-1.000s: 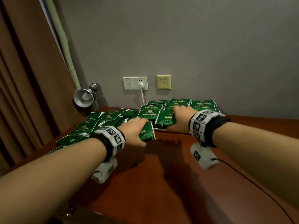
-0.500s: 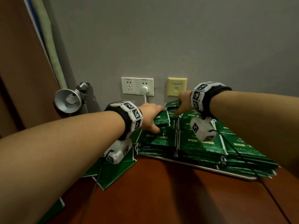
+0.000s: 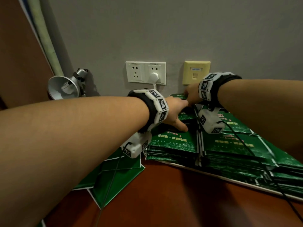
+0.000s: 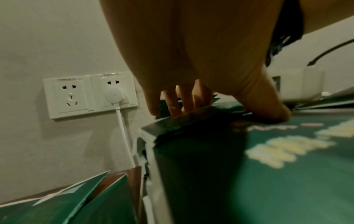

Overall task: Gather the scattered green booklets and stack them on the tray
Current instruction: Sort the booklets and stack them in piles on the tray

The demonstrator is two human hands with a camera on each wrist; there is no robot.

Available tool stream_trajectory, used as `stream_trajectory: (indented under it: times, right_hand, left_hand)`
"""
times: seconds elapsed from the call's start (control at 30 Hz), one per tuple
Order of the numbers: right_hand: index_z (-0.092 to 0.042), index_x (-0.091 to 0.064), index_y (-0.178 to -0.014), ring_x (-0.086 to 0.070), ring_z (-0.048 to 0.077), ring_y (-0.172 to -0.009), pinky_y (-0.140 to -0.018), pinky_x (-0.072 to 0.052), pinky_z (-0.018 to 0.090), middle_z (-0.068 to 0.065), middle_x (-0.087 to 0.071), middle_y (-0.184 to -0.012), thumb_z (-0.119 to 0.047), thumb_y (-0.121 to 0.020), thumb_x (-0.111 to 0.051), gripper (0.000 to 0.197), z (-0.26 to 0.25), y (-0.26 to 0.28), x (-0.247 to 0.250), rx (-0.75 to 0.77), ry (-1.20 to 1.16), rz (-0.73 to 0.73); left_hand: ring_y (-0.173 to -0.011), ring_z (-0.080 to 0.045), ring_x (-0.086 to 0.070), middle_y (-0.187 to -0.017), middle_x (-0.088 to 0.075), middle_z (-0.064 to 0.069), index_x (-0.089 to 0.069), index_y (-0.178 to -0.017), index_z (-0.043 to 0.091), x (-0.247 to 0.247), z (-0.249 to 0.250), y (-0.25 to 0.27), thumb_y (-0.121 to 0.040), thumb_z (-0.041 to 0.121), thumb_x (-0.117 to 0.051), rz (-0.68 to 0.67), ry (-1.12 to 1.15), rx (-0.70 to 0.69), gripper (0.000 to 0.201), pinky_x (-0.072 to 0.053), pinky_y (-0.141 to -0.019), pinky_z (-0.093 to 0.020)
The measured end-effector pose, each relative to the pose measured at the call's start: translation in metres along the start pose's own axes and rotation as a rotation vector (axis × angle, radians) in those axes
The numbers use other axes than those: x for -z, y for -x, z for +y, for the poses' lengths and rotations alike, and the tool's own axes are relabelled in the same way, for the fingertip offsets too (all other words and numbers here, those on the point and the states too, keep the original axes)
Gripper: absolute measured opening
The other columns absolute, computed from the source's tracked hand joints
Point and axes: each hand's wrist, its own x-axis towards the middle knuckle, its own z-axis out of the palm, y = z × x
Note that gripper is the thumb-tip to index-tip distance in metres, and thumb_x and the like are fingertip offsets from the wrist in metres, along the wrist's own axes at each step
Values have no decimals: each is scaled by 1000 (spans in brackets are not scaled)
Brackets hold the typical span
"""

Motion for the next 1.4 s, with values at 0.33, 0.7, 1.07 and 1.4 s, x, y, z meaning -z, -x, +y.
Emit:
stream_trajectory:
  times: [0.33, 0.7, 1.07, 1.4]
  right_hand:
    - [-15, -42, -144, -44, 25, -131, -110, -34, 37, 7, -46, -144, -56, -90, -53, 69, 11, 63, 24, 46, 10, 82]
    - [-18, -47, -139, -55, 21, -116, -92, -42, 28, 2, -58, -130, -48, -91, -57, 57, -45, 239, 18, 303, -69, 65]
    - [-17, -58, -122, -60, 30, -108, -88, -53, 41, 9, -56, -126, -41, -87, -56, 43, -190, 262, -76, 430, 102, -91]
    - [-23, -45, -142, -8, 34, -145, -115, -25, 50, 5, 6, -162, -38, -93, -53, 52, -219, 232, -78, 304, 389, -99]
  left_hand:
    - [-119, -23, -51, -130, -54, -5, -46, -138, 20, 16, 13, 44, -92, 46, -59, 160, -1, 113, 55, -42, -96, -36]
    - [-119, -29, -49, -129, -49, -10, -48, -132, 18, -33, 55, 209, -91, 24, -56, 0, -32, 465, 43, -46, -97, -42]
    - [-124, -39, -46, -140, -40, -15, -41, -139, 21, -112, 48, 288, -84, 61, -60, -172, 50, 653, 71, -42, -103, -51]
    - [-115, -40, -52, -131, -41, -12, -47, -127, 20, -116, 35, 278, -83, 51, -65, -213, 30, 602, 57, -46, -95, -51]
